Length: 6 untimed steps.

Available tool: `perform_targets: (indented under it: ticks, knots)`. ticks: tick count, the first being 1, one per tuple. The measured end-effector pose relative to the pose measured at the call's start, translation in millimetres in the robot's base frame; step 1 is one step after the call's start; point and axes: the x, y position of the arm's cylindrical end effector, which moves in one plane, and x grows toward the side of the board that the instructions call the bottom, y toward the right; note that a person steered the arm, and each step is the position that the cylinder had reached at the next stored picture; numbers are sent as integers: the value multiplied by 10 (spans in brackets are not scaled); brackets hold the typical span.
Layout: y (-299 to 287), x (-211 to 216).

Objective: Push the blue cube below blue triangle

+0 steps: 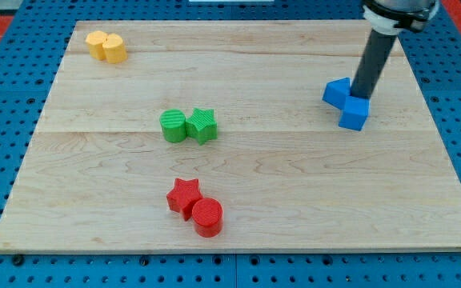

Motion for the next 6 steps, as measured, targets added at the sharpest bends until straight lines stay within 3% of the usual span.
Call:
perform_targets:
  ticks: [2,3,4,5,6]
  knots:
    - [-74,-271]
    - [337,-270]
    - [604,119]
    - [365,467]
    - [45,471]
